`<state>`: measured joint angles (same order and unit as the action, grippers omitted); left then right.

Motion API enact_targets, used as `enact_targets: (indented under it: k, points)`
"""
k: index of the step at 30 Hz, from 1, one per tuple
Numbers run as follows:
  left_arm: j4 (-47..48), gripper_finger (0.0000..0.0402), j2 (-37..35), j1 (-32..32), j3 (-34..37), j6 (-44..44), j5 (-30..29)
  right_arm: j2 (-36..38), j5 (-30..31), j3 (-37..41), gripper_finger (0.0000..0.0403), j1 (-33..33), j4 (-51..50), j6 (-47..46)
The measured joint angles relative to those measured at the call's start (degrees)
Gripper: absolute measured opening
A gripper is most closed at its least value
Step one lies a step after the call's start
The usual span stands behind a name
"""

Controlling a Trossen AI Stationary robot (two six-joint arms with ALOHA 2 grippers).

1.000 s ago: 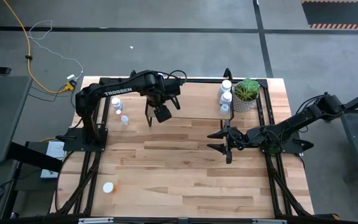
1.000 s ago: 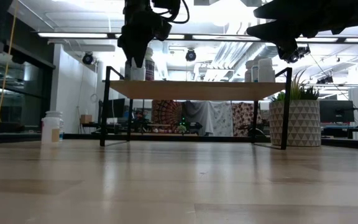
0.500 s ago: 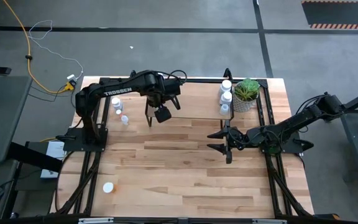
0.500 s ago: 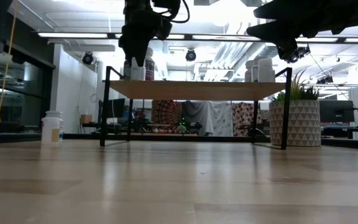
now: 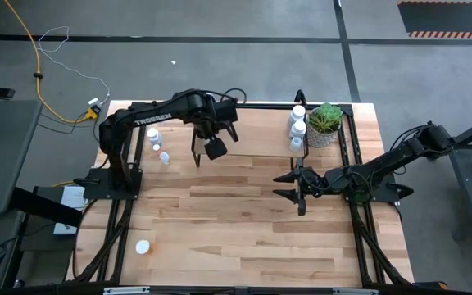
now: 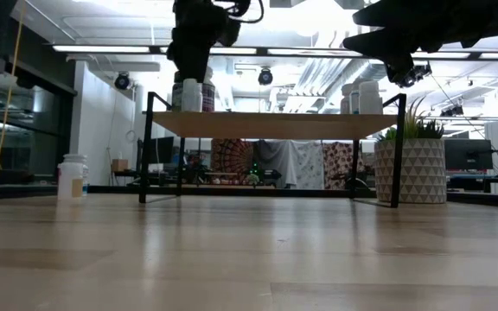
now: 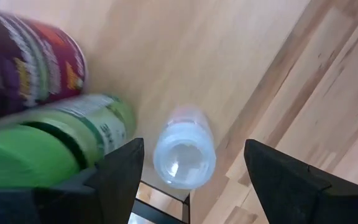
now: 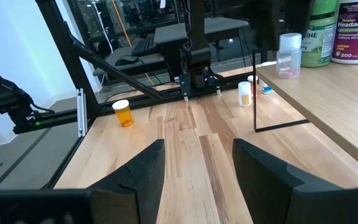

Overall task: Pick and place medicine bottles onto shelf by color
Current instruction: Put the transparent pill bottle on the shelf

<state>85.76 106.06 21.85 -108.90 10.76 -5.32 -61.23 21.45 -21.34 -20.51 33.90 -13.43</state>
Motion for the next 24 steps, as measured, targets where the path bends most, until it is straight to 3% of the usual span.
enact_targets:
  k: [14, 19, 24]
  points:
    - [-3.72, 0.0268, -0.96, -1.44, -14.87, 2.01, -5.35, 0.00, 0.00, 0.00, 0.0179, 0.00, -0.28, 0.00]
    - [-15.83, 0.0268, -7.10, -6.47, -10.13, 0.62, -10.19, -0.02, 0.00, 0.00, 0.0179, -0.02, -0.69, 0.00]
    - [-28.85, 0.0268, -16.65, -13.96, 2.71, -0.47, -13.61, 0.00, 0.00, -0.02, 0.0179, 0.00, -1.39, 0.00]
